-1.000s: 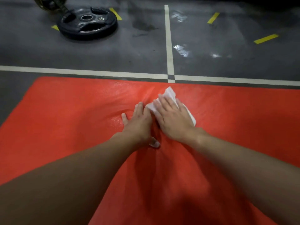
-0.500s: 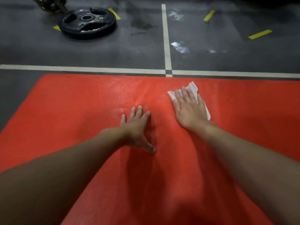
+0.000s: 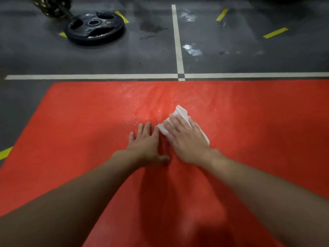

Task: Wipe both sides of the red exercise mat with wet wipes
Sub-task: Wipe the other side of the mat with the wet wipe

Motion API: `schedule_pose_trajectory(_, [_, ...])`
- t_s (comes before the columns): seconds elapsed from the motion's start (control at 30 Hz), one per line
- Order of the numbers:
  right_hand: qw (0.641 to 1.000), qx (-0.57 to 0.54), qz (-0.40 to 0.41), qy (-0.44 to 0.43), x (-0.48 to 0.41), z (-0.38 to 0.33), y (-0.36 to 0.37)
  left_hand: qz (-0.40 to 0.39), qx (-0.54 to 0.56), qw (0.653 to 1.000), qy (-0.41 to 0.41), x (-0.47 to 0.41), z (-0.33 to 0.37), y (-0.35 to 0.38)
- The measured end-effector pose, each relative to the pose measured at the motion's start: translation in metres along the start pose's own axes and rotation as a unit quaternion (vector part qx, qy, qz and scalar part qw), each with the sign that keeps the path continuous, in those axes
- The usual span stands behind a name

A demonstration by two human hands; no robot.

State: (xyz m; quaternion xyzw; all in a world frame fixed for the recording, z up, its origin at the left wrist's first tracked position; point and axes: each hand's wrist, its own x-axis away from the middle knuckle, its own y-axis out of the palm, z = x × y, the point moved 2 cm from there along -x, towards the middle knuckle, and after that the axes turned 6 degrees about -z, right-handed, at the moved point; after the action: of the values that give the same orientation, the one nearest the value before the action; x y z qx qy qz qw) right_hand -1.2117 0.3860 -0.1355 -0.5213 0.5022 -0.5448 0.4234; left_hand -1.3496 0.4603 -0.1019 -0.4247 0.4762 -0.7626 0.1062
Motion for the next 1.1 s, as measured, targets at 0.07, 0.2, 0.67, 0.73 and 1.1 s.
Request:
schedule_pose_trajectory(0.07, [1.0, -0.011, -0.017, 0.021, 0.002, 0.035, -0.006, -0.064, -0.039, 0.997, 0.015, 0.009, -0.012, 0.006])
schedule_pose_trajectory(0.2, [0.966, -0.083, 0.005, 0.246, 0.004, 0.023, -0.001, -0.058, -0.079, 0.995, 0.026, 0.021, -0.017, 0.017])
schedule_pose_trajectory(0.67, [0.997, -0.033, -0.015, 0.063, 0.05, -0.035, 0.007, 0.016, 0.004, 1.0, -0.002, 0.054, -0.01, 0.033])
schedule_pose_trajectory(0.73, [0.998, -0.037, -0.033, 0.035, 0.052, -0.009, 0.004, -0.025, -0.006, 1.0, 0.0, 0.06, -0.015, 0.042])
schedule_pose_trajectory(1.1, [0.996, -0.013, -0.036, 0.077, 0.079, -0.016, 0.005, 0.018, -0.004, 1.0, 0.015, 0.083, -0.014, 0.061])
